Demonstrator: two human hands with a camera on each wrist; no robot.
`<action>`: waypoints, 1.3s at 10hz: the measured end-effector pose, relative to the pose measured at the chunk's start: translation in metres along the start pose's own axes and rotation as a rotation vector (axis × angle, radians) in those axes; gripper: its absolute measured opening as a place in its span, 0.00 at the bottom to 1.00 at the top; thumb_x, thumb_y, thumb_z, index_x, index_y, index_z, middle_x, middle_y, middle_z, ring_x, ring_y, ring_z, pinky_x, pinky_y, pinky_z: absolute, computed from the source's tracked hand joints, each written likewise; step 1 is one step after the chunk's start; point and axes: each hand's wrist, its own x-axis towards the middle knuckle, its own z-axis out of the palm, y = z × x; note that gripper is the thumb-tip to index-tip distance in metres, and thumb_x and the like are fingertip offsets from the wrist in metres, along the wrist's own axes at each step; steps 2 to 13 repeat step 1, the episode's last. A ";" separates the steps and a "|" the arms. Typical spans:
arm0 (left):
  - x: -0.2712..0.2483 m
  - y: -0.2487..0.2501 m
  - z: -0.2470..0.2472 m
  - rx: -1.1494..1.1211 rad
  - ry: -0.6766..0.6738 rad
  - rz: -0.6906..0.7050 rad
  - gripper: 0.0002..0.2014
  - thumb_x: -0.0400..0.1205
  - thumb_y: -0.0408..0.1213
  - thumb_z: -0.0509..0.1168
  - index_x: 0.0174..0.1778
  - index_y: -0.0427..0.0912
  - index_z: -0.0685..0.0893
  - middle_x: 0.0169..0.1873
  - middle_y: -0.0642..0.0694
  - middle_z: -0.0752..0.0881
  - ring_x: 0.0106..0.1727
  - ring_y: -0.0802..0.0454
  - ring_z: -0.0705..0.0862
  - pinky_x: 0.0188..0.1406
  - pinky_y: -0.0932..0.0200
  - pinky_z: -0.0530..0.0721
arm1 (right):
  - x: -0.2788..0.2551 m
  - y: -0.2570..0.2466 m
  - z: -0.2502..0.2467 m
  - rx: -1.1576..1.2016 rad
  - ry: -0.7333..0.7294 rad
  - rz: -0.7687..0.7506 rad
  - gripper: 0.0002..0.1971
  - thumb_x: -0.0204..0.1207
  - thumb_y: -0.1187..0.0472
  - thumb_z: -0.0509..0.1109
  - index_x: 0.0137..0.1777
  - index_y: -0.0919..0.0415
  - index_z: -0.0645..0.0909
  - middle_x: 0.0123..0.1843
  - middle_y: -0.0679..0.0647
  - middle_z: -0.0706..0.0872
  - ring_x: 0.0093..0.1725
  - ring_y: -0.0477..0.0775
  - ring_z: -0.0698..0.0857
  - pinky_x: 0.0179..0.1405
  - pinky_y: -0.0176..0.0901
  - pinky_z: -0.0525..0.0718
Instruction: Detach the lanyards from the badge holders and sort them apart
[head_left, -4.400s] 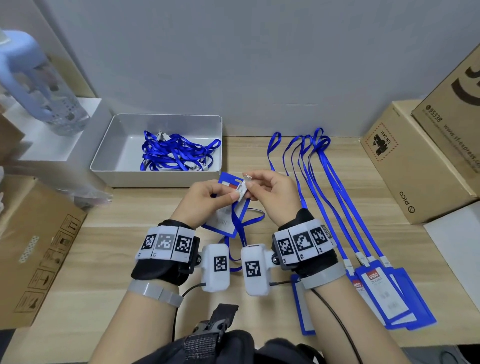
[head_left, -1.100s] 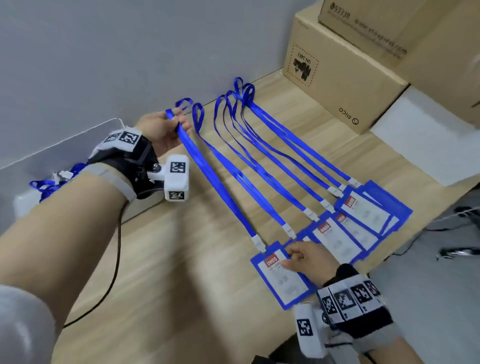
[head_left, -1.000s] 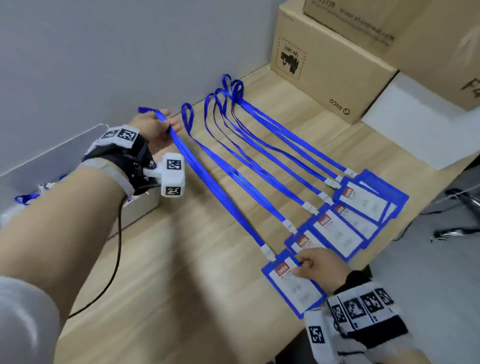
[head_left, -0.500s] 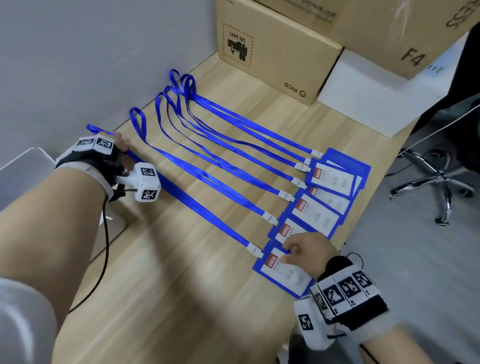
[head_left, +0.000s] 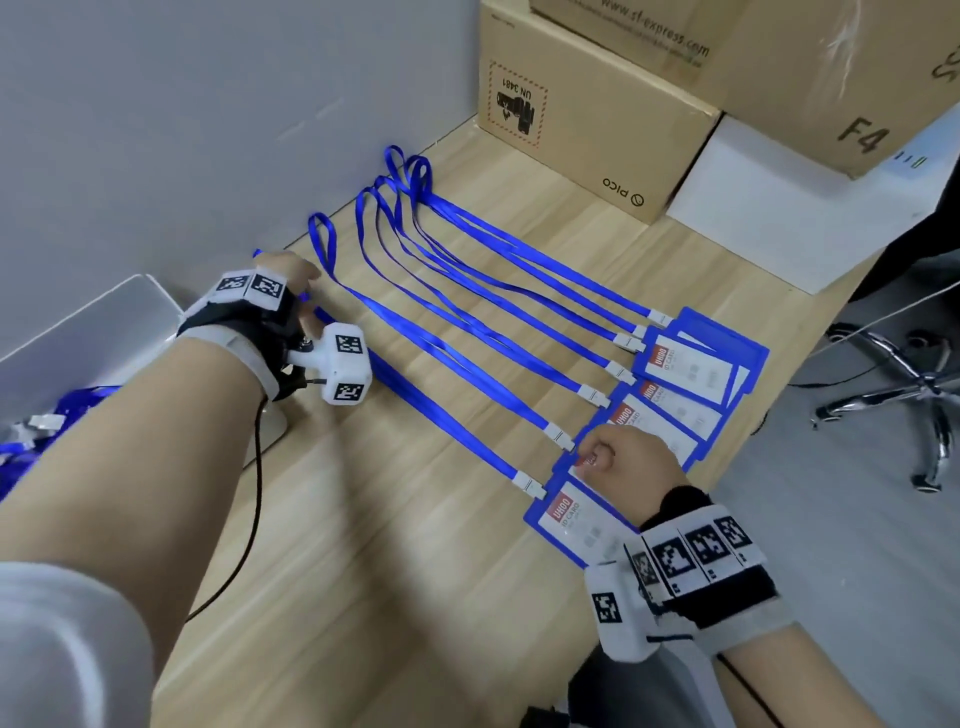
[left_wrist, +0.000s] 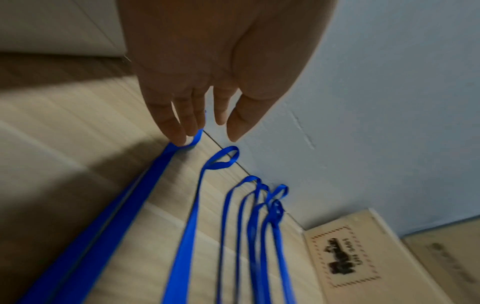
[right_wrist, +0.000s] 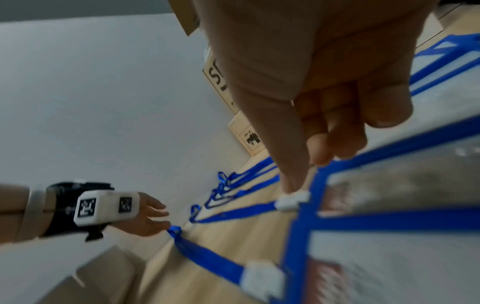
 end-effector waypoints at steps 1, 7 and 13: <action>-0.049 -0.003 0.017 -0.339 -0.127 0.064 0.10 0.82 0.28 0.52 0.40 0.45 0.73 0.32 0.49 0.74 0.33 0.58 0.74 0.36 0.63 0.73 | 0.010 -0.031 -0.021 0.131 0.123 -0.137 0.03 0.75 0.63 0.65 0.44 0.54 0.79 0.34 0.44 0.77 0.40 0.48 0.79 0.38 0.34 0.77; -0.049 -0.003 0.017 -0.339 -0.127 0.064 0.10 0.82 0.28 0.52 0.40 0.45 0.73 0.32 0.49 0.74 0.33 0.58 0.74 0.36 0.63 0.73 | 0.010 -0.031 -0.021 0.131 0.123 -0.137 0.03 0.75 0.63 0.65 0.44 0.54 0.79 0.34 0.44 0.77 0.40 0.48 0.79 0.38 0.34 0.77; -0.049 -0.003 0.017 -0.339 -0.127 0.064 0.10 0.82 0.28 0.52 0.40 0.45 0.73 0.32 0.49 0.74 0.33 0.58 0.74 0.36 0.63 0.73 | 0.010 -0.031 -0.021 0.131 0.123 -0.137 0.03 0.75 0.63 0.65 0.44 0.54 0.79 0.34 0.44 0.77 0.40 0.48 0.79 0.38 0.34 0.77</action>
